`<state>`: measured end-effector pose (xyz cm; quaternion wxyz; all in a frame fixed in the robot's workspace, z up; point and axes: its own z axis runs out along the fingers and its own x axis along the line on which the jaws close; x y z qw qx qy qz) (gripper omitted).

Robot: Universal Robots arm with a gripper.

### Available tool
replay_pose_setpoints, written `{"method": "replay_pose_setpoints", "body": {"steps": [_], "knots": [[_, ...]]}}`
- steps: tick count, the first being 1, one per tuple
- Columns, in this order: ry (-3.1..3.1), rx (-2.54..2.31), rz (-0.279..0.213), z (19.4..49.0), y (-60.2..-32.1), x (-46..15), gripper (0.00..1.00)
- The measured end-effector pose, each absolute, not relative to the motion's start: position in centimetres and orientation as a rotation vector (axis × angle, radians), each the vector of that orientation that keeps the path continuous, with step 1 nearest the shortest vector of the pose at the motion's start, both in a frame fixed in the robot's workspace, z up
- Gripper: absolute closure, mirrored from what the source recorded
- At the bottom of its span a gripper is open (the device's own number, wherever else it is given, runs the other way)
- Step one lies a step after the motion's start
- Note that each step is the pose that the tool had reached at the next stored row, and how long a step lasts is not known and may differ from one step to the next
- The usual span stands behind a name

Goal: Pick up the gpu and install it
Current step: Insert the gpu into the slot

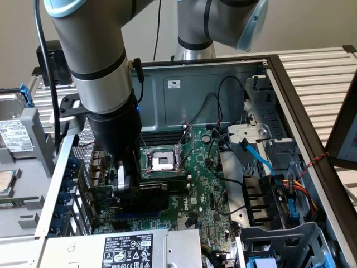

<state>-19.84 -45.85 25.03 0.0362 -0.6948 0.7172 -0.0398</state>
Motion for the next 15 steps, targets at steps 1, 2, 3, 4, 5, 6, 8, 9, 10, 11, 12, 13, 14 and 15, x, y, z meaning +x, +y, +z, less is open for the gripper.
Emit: {"method": "replay_pose_setpoints", "body": {"steps": [1,2,3,4,5,6,8,9,10,11,12,13,14,15], "knots": [[2.203,-2.134,-0.122,25.03,-45.85,-19.84,0.73],[2.202,-2.134,-0.122,25.03,-45.85,-19.84,0.73],[2.202,-2.134,-0.123,25.03,-45.85,-19.85,0.73],[2.203,-2.134,-0.123,25.03,-45.85,-19.86,0.73],[2.203,-2.134,-0.123,25.03,-45.84,-19.87,0.73],[2.203,-2.134,-0.123,25.03,-45.85,-19.87,0.73],[2.202,-2.134,-0.122,25.02,-45.85,-19.88,0.73],[2.203,-2.134,-0.122,25.02,-45.85,-19.88,0.73],[2.203,-2.134,-0.123,25.02,-45.85,-19.89,0.73],[2.203,-2.134,-0.123,25.02,-45.85,-19.89,0.73],[2.203,-2.134,-0.123,25.01,-45.85,-19.89,0.73],[2.203,-2.134,-0.123,25.00,-45.85,-19.90,0.73],[2.203,-2.134,-0.123,24.99,-45.85,-19.89,0.73],[2.203,-2.134,-0.122,24.98,-45.85,-19.89,0.73]]}}
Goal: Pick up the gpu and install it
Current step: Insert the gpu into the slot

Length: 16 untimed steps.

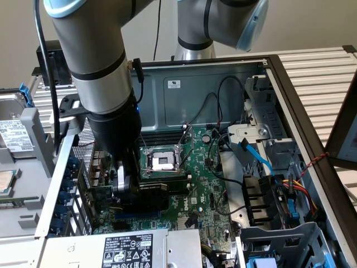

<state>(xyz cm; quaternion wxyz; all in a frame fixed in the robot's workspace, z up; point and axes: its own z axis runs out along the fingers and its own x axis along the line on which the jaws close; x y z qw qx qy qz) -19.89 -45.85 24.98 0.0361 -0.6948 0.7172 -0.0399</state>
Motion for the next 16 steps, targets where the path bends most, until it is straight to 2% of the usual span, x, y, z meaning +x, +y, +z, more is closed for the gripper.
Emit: {"method": "replay_pose_setpoints", "body": {"steps": [16], "knots": [[2.203,-2.134,-0.123,24.86,-45.85,-19.90,0.73]]}}
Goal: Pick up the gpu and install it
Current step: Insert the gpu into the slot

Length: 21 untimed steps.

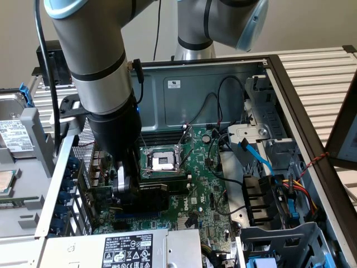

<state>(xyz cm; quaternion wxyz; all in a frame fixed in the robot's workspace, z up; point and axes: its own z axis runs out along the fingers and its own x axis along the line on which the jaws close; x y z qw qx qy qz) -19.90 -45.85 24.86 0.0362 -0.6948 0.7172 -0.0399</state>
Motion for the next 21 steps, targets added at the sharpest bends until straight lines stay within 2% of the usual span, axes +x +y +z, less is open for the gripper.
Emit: {"method": "replay_pose_setpoints", "body": {"steps": [21], "knots": [[2.203,-2.134,-0.123,24.84,-45.85,-20.05,0.73]]}}
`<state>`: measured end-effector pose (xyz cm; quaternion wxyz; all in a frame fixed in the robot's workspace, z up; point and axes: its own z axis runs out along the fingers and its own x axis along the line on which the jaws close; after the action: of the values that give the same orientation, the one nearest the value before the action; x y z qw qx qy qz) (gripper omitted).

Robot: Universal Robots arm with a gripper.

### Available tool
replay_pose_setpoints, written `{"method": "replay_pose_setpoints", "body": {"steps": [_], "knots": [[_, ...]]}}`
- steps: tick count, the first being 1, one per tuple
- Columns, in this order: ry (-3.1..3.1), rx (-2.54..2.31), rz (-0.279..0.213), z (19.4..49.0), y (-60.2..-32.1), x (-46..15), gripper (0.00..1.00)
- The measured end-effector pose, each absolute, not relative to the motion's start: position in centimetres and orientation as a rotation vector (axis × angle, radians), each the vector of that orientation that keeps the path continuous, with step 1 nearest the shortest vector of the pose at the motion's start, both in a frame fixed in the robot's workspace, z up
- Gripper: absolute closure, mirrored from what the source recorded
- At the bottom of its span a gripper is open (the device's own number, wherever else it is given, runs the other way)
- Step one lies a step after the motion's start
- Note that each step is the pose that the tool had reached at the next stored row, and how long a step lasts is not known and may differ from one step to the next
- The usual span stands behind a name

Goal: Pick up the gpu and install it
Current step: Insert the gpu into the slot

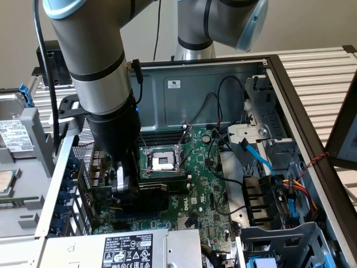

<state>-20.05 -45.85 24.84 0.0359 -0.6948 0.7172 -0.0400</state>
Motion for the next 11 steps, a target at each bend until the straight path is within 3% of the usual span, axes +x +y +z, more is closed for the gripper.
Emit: {"method": "replay_pose_setpoints", "body": {"steps": [7,8,10,11], "knots": [[2.204,-2.133,-0.123,24.82,-45.82,-20.12,0.72],[2.204,-2.134,-0.124,24.84,-45.83,-20.10,0.66],[2.203,-2.135,-0.124,24.84,-45.85,-20.06,0.66],[2.203,-2.135,-0.124,24.84,-45.85,-20.06,0.59]]}}
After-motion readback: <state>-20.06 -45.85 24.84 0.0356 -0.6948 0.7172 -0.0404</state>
